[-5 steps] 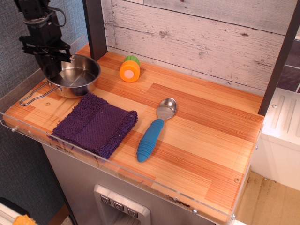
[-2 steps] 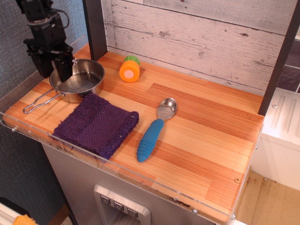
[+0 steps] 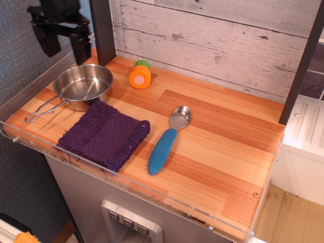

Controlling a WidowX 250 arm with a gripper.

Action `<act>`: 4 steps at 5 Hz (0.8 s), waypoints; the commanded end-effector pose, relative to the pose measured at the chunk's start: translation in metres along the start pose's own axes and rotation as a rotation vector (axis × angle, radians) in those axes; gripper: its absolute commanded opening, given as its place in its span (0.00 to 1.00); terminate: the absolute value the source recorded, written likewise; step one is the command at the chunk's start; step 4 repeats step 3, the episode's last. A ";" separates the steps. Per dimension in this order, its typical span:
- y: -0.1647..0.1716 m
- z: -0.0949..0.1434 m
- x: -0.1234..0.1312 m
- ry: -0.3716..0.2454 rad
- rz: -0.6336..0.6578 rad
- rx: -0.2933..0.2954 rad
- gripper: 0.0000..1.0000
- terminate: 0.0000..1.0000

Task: Move pan to left table edge

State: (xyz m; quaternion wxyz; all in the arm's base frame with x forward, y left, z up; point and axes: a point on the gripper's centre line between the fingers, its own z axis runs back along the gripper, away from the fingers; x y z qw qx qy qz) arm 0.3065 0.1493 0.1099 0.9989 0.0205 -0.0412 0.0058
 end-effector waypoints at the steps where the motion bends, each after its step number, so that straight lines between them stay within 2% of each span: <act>1: -0.036 0.029 0.003 -0.059 -0.080 -0.008 1.00 0.00; 2: -0.036 0.029 0.003 -0.059 -0.080 -0.008 1.00 0.00; 3: -0.036 0.029 0.003 -0.059 -0.080 -0.008 1.00 1.00; 4: -0.036 0.029 0.003 -0.059 -0.080 -0.008 1.00 1.00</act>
